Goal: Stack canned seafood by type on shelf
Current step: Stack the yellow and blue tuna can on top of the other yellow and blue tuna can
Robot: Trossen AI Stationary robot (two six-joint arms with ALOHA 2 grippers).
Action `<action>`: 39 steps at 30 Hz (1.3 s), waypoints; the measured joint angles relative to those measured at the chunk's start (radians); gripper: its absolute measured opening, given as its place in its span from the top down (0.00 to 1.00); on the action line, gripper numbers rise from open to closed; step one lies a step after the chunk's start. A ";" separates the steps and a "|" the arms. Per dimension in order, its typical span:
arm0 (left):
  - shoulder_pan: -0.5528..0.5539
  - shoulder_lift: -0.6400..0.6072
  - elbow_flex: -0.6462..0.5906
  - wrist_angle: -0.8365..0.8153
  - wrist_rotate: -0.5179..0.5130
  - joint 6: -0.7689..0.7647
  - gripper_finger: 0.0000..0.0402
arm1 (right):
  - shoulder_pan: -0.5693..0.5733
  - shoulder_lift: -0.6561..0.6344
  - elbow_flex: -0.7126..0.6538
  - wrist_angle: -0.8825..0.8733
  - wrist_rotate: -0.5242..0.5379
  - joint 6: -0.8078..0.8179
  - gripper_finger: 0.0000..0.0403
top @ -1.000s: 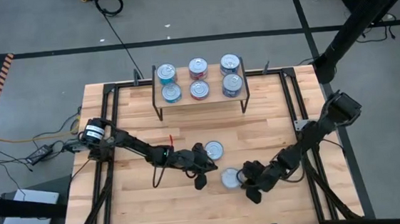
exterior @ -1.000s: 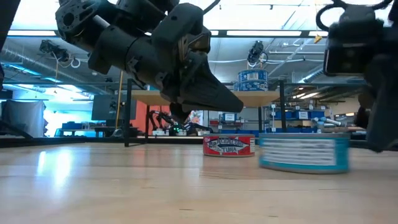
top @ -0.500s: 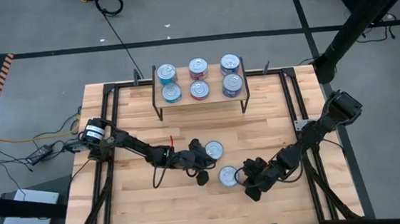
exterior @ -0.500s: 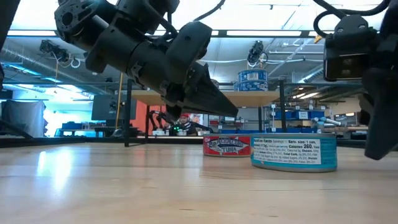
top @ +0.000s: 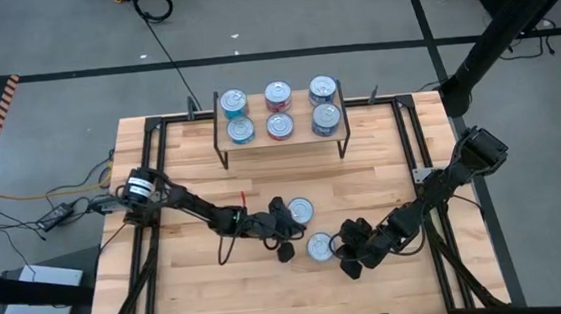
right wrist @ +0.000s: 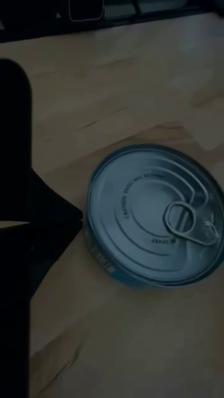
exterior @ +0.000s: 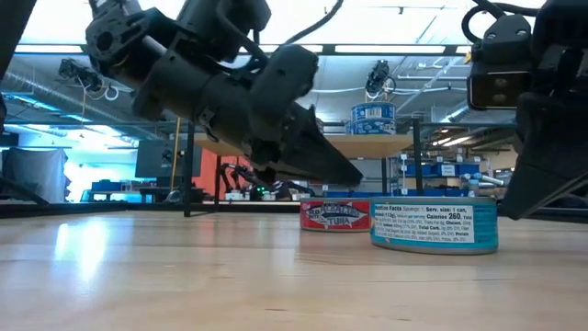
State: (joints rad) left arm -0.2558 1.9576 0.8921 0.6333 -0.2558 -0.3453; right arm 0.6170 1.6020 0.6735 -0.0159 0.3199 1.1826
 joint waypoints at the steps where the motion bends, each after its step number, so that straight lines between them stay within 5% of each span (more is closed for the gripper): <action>1: 0.000 0.010 0.009 0.000 0.017 -0.001 1.00 | 0.000 0.000 0.000 0.001 0.000 0.000 0.98; 17: 0.051 0.093 0.128 -0.251 -0.013 0.018 1.00 | 0.001 0.000 0.000 0.030 0.000 0.004 0.98; 26: 0.038 0.093 0.127 -0.126 0.104 -0.004 1.00 | 0.001 0.000 0.000 0.029 0.000 -0.052 0.98; 39: 0.021 0.140 0.124 -0.076 0.077 -0.033 1.00 | -0.075 0.052 -0.002 0.138 -0.115 -0.202 0.99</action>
State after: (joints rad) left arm -0.2348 2.0975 1.0157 0.5570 -0.1791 -0.3780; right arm 0.5422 1.6544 0.6716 0.1218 0.2047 0.9805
